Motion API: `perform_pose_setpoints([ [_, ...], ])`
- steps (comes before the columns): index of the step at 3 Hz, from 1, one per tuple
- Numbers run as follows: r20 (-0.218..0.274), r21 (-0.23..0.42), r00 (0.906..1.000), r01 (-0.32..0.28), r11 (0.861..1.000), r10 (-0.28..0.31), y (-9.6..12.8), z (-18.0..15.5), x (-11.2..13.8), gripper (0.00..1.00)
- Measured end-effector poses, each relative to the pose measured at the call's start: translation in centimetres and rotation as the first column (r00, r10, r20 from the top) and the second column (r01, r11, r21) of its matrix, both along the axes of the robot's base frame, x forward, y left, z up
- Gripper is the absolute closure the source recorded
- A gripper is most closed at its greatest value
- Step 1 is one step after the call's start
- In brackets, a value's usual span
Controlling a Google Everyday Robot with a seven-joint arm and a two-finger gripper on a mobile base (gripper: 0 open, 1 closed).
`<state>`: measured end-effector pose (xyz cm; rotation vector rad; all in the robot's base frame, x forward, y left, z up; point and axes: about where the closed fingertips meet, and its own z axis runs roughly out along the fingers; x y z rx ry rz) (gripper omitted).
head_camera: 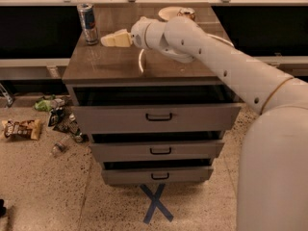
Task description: Pick redbull can
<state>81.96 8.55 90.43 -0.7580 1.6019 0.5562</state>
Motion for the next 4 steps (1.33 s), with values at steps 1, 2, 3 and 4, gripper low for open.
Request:
perform_pose_setpoints([
  [1,0.01,0.021,0.9999,-0.011,1.0,0.01,2.2,-0.5,2.5,0.0],
  [2,0.037,0.034,0.9986,-0.039,0.999,0.038,5.6,-0.3,4.5,0.0],
  [3,0.055,0.052,0.9961,-0.072,0.996,0.069,7.9,0.2,5.3,0.0],
  [4,0.059,0.065,0.9916,-0.119,0.991,0.115,10.1,0.3,5.6,0.0],
])
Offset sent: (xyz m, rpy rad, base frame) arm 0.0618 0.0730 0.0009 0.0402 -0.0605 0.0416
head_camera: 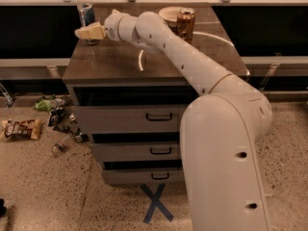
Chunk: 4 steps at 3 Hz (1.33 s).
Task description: Pick redbull can
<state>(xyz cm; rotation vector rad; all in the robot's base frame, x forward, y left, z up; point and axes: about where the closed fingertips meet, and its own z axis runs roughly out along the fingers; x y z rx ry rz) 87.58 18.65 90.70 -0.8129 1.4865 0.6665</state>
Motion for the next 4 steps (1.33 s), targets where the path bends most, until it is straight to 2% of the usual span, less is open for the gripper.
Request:
perform_pose_setpoints([
  [1,-0.003,0.012,0.9978,-0.067,0.998,0.067,2.5,-0.3,0.0,0.0],
  [2,0.03,0.01,0.9944,-0.102,0.995,0.102,4.1,-0.3,-0.1,0.0],
  [3,0.055,0.008,0.9896,-0.133,0.991,0.133,5.2,0.0,-0.3,0.17],
  [4,0.076,-0.01,0.9838,-0.162,0.987,0.162,5.8,-0.1,-0.8,0.41],
])
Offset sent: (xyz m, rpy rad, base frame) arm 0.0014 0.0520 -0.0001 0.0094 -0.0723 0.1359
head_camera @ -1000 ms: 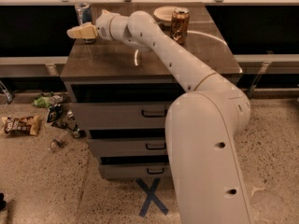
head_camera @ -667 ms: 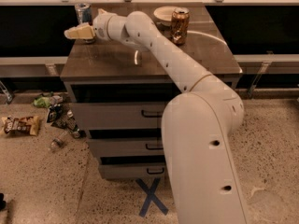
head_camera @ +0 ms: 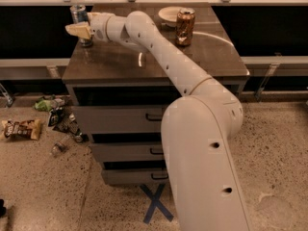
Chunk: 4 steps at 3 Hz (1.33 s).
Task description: Pick redbull can
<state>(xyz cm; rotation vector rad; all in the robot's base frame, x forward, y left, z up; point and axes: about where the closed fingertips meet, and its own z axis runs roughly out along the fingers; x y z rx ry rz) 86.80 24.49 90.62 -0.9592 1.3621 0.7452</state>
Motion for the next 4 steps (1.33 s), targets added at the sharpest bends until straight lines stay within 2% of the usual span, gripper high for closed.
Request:
perform_pose_setpoints([
  [1,0.012,-0.019,0.9998,-0.016,1.0,0.016,0.0,-0.1,-0.3,0.64],
  [2,0.036,-0.044,0.9992,-0.015,0.999,0.016,-1.2,0.7,-0.6,0.88],
  [3,0.073,-0.029,0.9972,0.018,0.999,-0.016,-5.1,5.5,-2.3,1.0],
  [4,0.074,-0.029,0.9972,0.018,0.999,-0.016,-5.1,5.5,-2.4,1.0],
])
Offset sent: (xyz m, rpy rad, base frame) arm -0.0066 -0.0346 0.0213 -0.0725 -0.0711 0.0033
